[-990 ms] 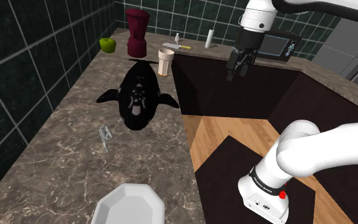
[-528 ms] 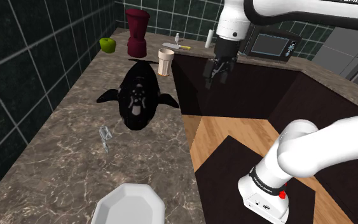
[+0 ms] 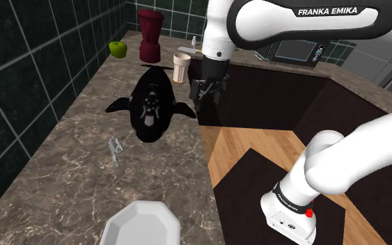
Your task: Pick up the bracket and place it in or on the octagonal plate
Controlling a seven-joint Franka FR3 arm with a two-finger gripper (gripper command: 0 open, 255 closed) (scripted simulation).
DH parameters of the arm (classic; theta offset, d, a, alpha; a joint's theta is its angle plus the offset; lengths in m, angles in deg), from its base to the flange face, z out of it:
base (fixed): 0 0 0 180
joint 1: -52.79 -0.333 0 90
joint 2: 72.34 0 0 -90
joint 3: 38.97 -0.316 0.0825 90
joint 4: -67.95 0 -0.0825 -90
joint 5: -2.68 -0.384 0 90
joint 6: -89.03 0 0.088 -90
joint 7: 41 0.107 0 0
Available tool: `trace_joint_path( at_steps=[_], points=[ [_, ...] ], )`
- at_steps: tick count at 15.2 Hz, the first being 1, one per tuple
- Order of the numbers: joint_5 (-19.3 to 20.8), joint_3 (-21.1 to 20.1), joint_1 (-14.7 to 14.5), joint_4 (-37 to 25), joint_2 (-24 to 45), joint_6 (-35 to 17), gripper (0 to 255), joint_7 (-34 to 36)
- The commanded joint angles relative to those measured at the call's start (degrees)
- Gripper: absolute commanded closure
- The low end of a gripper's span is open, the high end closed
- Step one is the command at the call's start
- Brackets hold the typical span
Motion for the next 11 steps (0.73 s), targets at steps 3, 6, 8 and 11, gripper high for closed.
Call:
trace_joint_path(
  at_steps=[3,6,8,11],
  points=[
    [-0.1,-3.6,-0.8,-3.2,6.8,-3.9,0,4.3],
    [0.7,-6.1,-1.4,-6.3,12.5,-6.5,0,7.6],
    [1.7,-7.6,-1.9,-8.8,16.5,-8.0,0,10.0],
    [3.7,-9.5,-2.8,-12.9,22.8,-9.9,0,13.6]
  ],
)
